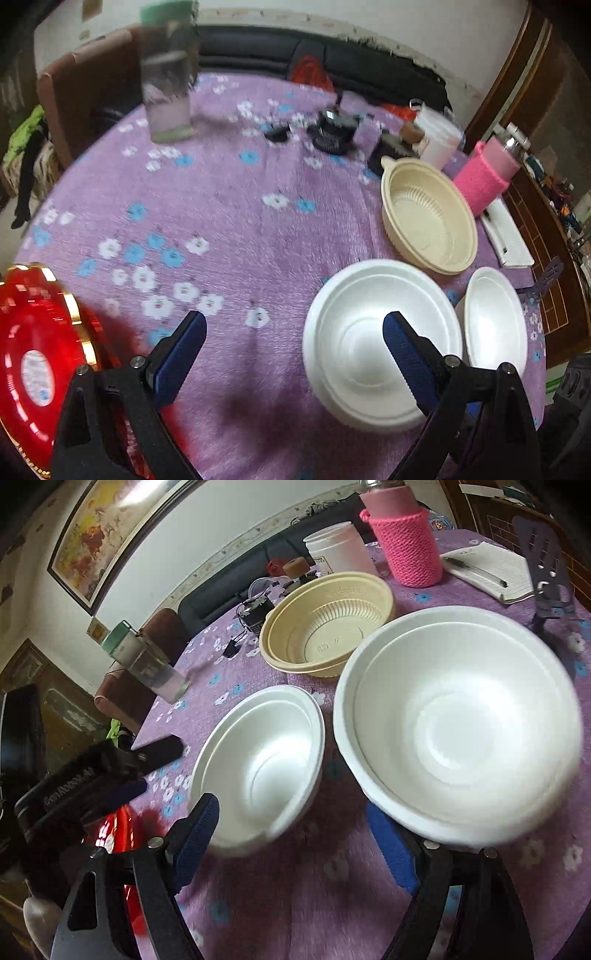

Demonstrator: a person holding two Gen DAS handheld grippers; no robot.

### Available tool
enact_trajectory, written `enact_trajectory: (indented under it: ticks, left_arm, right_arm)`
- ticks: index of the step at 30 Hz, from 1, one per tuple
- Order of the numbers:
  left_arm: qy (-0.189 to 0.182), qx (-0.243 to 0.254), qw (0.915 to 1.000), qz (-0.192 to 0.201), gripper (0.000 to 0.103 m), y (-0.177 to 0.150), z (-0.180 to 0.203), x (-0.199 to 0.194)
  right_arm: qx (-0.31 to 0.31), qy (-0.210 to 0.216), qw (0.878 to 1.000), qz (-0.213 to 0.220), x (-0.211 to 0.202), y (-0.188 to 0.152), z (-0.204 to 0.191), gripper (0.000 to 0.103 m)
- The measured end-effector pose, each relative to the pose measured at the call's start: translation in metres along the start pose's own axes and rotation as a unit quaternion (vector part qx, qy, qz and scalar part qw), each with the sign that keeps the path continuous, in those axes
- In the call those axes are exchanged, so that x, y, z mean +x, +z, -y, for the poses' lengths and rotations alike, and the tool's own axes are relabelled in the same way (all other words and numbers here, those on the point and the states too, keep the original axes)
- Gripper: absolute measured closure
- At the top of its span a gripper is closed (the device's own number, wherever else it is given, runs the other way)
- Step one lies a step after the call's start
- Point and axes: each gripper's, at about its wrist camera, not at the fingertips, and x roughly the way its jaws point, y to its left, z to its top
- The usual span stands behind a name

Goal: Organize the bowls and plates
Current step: 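Move both grippers to the large white bowl on the cloth, then close both grippers on the large white bowl rim and lift it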

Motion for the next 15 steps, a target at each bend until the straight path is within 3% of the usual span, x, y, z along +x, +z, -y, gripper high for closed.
enact_trajectory:
  ticks: [8, 13, 15]
  left_arm:
    - [0.008, 0.007, 0.9995, -0.029, 0.01, -0.001, 0.005, 0.038]
    - [0.007, 0.024, 0.9987, -0.045, 0.031, -0.003, 0.008, 0.053]
    - [0.006, 0.04, 0.9981, -0.046, 0.045, -0.003, 0.014, 0.055]
  right_arm:
    - [0.004, -0.012, 1.0, -0.004, 0.014, 0.001, 0.012, 0.036]
    - [-0.008, -0.015, 1.0, -0.001, 0.015, 0.002, 0.011, 0.043]
    - [-0.015, -0.015, 1.0, 0.0, 0.015, 0.001, 0.009, 0.052]
